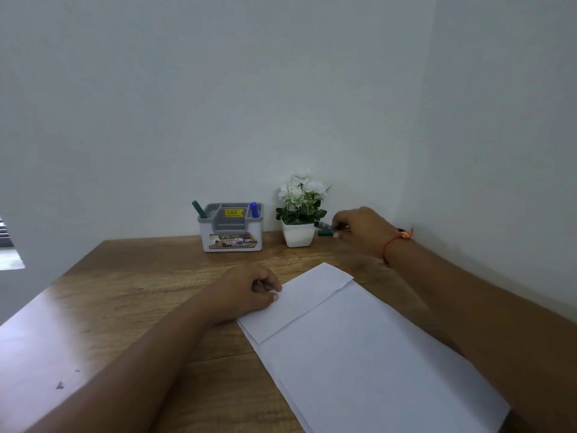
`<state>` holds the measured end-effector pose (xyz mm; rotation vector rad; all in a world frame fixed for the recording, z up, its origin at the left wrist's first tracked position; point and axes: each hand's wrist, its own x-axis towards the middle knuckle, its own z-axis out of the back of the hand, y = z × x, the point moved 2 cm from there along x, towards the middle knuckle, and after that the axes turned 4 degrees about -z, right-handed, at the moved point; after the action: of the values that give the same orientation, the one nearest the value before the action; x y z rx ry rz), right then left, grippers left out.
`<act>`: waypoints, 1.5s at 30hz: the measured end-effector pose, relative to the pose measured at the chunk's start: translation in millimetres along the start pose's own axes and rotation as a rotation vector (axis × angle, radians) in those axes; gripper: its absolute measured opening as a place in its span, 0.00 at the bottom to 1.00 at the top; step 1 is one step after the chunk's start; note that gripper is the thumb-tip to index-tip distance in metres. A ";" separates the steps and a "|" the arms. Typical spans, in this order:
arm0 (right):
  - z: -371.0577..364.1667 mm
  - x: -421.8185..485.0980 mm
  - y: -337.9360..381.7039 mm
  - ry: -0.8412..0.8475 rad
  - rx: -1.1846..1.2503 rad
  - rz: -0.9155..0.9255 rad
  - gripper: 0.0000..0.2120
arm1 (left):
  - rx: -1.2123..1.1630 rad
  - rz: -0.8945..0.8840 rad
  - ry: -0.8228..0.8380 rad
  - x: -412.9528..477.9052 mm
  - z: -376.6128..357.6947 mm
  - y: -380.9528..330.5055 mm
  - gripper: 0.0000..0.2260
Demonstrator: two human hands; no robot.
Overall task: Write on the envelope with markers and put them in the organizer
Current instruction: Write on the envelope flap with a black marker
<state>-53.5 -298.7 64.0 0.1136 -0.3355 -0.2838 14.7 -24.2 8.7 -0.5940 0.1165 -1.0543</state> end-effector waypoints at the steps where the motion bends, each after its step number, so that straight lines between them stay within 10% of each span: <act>1: 10.6 -6.8 7.1 -0.055 0.138 -0.009 0.08 | 0.001 -0.002 -0.005 -0.2 0.4 -1.1 0.07; 10: 4.3 -54.6 59.4 0.090 1.489 -0.403 0.07 | -0.016 0.038 -0.051 -1.4 0.2 -4.6 0.11; 45: -5.5 -91.0 89.9 0.203 1.340 -0.181 0.12 | -0.251 -0.164 -0.273 -7.9 6.2 -49.0 0.16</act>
<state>-111.0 -186.0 44.9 1.4873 -0.2642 -0.1810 -25.3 -32.4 37.5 -0.9829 -0.0413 -1.1144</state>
